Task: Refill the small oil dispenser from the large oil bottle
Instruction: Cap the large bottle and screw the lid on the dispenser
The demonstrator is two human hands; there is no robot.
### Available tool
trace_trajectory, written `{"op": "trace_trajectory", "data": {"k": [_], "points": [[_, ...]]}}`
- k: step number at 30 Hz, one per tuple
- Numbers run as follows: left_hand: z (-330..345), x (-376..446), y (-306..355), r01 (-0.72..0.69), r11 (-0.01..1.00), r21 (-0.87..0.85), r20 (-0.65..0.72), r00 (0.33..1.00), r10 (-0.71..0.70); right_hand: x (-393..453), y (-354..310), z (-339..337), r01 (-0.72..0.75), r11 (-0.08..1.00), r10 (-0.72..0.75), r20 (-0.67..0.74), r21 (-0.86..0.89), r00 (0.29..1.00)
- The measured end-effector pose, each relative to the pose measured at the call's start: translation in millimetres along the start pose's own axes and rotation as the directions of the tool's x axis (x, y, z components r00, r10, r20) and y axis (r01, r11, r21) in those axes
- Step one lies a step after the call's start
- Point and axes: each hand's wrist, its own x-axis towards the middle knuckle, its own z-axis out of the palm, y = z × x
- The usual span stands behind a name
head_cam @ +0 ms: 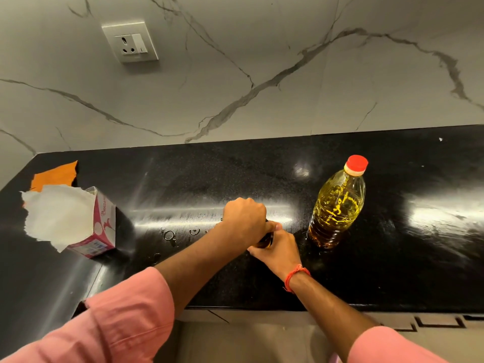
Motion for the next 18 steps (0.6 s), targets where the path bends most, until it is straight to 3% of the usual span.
{"op": "trace_trajectory", "data": {"k": [18], "points": [[1.0,12.3,-18.7,-0.348,0.934,0.075,-0.011,0.937,0.35,4.5,6.8,1.1,-0.014,1.0,0.013,0.029,0.014,0.999]]}}
